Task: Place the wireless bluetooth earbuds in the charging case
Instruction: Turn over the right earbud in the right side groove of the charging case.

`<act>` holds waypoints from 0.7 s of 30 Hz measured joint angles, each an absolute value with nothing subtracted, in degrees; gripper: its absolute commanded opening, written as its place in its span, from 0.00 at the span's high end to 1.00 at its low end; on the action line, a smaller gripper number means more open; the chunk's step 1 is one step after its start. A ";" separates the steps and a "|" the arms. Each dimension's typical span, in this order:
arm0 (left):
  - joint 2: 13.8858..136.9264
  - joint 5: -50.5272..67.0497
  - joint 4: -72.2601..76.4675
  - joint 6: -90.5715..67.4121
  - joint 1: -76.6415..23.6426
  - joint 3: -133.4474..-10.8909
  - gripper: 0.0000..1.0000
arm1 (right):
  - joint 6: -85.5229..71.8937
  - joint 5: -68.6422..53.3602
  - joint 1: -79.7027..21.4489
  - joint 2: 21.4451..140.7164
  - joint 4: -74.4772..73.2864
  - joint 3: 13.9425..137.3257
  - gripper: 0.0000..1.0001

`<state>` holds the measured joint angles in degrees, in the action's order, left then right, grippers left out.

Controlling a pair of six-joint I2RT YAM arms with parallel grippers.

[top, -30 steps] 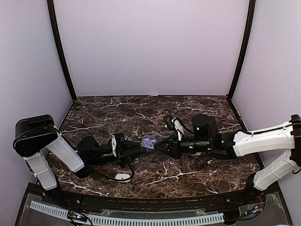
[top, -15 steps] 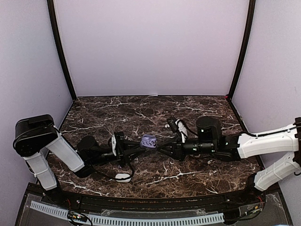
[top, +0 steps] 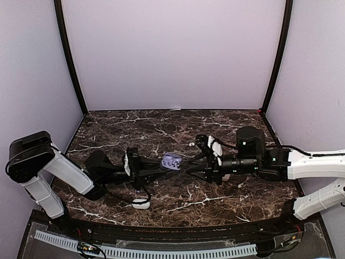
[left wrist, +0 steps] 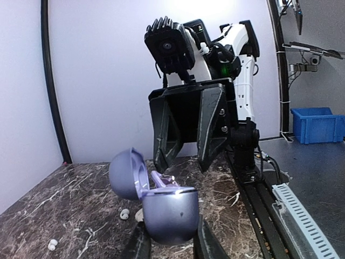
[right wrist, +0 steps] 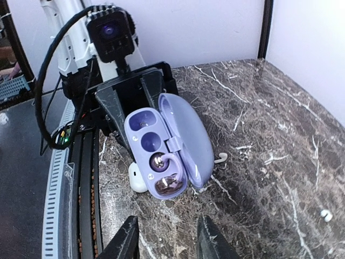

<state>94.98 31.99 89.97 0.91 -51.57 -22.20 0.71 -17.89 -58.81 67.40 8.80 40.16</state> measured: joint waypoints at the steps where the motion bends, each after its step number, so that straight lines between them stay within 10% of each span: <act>1: 93.93 33.12 88.84 0.60 -51.31 -22.52 0.88 | 2.92 -18.28 -58.81 66.63 8.34 40.18 0.61; 21: 83.44 41.04 54.81 12.71 -49.39 -28.38 0.89 | 19.55 -25.71 -58.81 71.79 -3.33 48.56 0.59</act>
